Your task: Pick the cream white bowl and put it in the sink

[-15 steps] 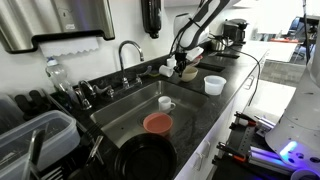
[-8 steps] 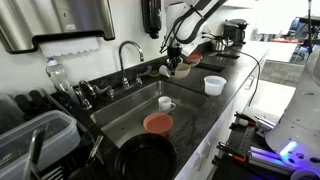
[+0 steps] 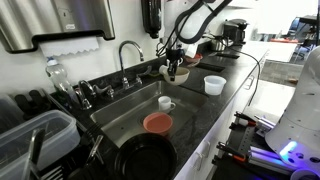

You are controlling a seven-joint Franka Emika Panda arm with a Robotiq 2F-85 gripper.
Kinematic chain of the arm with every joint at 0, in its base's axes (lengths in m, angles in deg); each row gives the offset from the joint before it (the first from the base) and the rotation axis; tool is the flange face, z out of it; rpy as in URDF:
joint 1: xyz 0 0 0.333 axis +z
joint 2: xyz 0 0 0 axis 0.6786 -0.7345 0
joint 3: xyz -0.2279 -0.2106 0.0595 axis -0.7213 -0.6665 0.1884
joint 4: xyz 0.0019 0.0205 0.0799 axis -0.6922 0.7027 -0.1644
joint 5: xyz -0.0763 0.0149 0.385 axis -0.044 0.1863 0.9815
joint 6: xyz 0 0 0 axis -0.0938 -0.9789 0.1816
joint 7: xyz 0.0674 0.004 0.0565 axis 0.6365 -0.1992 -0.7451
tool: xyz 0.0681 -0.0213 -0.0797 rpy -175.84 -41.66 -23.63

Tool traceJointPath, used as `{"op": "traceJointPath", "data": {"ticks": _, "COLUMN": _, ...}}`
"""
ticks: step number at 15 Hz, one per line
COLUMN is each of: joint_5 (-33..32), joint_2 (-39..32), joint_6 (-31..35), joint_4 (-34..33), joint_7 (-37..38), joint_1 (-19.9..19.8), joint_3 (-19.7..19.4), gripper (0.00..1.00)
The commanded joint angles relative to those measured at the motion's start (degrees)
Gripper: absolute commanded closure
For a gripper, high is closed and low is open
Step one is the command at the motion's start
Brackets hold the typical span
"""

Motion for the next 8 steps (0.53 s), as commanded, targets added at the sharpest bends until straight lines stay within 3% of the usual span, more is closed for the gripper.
{"op": "traceJointPath", "data": {"ticks": 1, "joint_5": 3.2, "joint_2": 1.4, "joint_6": -0.3, "joint_4": 1.0, "joint_7": -4.3, "joint_1": 1.0, "joint_3": 1.3, "gripper": 0.99}}
{"op": "traceJointPath", "data": {"ticks": 8, "joint_5": 8.1, "joint_2": -1.0, "joint_6": -0.4, "joint_4": -1.5, "joint_7": -4.4, "joint_1": 5.4, "joint_3": 5.7, "gripper": 0.99}}
